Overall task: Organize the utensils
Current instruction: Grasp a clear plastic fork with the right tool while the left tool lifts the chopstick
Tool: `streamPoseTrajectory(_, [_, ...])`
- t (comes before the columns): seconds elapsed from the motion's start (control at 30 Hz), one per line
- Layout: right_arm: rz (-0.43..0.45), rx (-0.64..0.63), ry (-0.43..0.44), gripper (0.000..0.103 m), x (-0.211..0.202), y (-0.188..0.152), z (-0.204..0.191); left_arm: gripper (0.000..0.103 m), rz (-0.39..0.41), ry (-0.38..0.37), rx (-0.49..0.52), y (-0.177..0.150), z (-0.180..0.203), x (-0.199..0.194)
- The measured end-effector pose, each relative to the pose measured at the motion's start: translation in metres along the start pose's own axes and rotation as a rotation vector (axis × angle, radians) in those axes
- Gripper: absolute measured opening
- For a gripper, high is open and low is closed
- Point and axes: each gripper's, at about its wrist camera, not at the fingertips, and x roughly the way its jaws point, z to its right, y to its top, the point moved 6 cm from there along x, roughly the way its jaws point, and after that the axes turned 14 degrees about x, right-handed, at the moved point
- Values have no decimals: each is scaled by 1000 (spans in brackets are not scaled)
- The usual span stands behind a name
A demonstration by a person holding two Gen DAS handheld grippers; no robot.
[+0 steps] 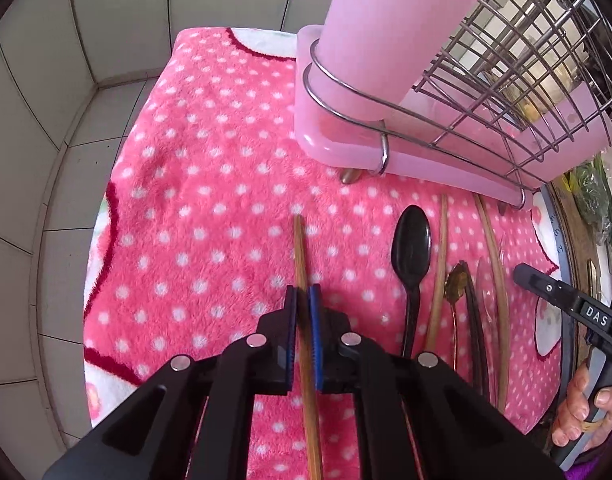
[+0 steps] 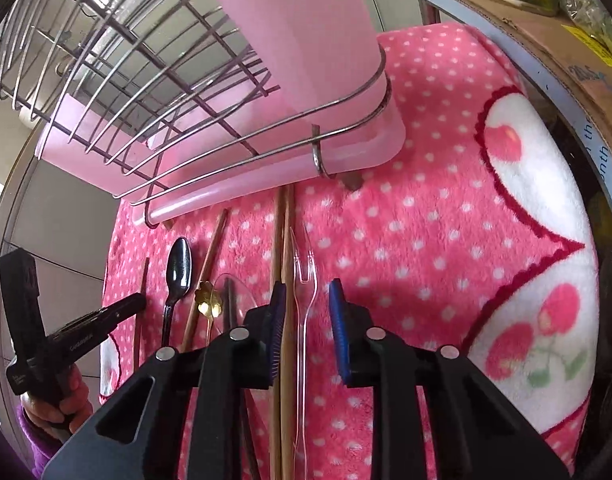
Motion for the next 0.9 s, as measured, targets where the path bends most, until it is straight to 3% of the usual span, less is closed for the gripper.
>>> streamPoseTrajectory(0.3, [-19, -22, -81, 23, 10, -15, -8, 7, 20, 1, 24, -2, 0, 3])
streamPoseTrajectory(0.4, [-9, -56, -113, 16, 14, -22, -9, 7, 20, 0, 26, -2, 1, 2])
streamPoseTrajectory(0.67, [70, -60, -207, 12, -2, -19, 6, 7, 9, 0, 21, -2, -1, 3])
streamPoseTrajectory(0.87, [17, 17, -50, 15, -9, -10, 6, 7, -15, 18, 31, 2, 5, 4])
streamPoseTrajectory(0.9, [10, 10, -51, 20, -10, -7, 5, 7, -24, 12, 30, 3, 5, 5])
